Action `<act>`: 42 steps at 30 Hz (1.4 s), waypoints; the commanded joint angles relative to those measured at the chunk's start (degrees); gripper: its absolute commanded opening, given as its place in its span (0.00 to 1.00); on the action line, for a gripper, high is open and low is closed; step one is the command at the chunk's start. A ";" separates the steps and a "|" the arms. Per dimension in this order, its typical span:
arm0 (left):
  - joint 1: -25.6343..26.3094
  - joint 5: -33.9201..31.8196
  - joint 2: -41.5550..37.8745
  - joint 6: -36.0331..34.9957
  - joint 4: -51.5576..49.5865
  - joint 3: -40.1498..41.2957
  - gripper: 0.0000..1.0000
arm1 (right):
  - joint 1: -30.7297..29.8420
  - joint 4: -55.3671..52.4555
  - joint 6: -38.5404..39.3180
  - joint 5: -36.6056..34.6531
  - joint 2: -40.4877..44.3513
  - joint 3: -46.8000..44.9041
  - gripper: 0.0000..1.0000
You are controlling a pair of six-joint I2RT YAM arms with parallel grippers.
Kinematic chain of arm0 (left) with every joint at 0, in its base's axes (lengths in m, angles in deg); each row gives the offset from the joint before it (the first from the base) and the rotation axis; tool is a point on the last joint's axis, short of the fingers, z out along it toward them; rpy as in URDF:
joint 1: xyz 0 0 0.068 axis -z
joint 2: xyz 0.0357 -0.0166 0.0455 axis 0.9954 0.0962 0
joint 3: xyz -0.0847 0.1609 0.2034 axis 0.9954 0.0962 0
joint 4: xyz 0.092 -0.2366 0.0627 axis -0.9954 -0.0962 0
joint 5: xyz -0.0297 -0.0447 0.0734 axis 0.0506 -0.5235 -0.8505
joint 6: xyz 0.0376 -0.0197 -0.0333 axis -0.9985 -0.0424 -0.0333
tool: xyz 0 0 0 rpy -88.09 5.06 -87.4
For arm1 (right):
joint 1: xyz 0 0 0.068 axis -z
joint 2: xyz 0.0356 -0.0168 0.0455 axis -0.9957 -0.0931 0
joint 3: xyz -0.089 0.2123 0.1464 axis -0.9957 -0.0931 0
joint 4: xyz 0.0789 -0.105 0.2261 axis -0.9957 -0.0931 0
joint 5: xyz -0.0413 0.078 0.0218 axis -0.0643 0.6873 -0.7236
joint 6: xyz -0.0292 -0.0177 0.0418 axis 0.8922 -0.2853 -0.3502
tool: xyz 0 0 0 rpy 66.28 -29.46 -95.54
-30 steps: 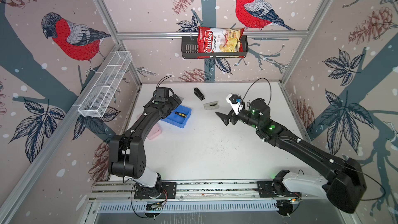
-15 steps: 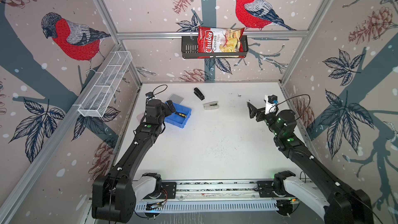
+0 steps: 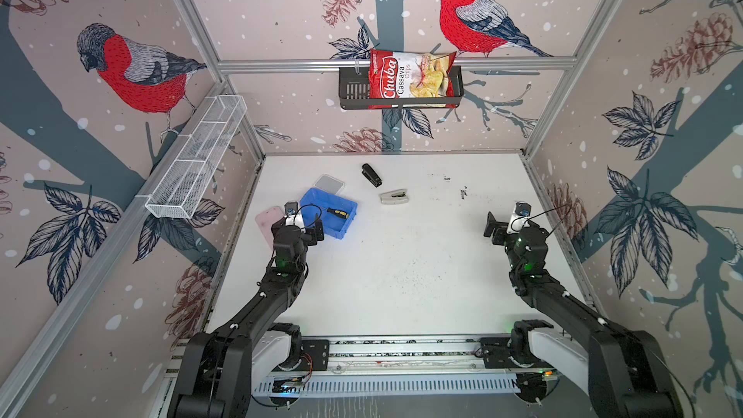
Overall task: Put the screwdriver in the bin
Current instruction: Reset both arms
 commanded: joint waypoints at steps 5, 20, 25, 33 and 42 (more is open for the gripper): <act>-0.36 -5.03 3.19 -2.05 19.95 7.56 0.98 | 1.54 16.17 -2.99 -2.85 -8.28 -1.87 0.99; -5.04 1.57 17.94 -0.05 39.71 7.38 0.98 | 2.36 26.27 -1.64 0.01 -23.47 1.76 1.00; -5.63 3.91 27.61 0.51 48.24 6.83 0.98 | 3.03 31.64 -1.75 1.95 -25.07 -0.46 0.99; -5.48 4.21 29.44 -0.04 41.49 2.52 0.98 | 5.39 30.60 -3.46 5.31 -25.71 0.12 1.00; -5.48 4.20 29.42 -0.17 42.09 2.72 0.98 | 5.60 30.28 -3.58 5.62 -25.63 0.19 1.00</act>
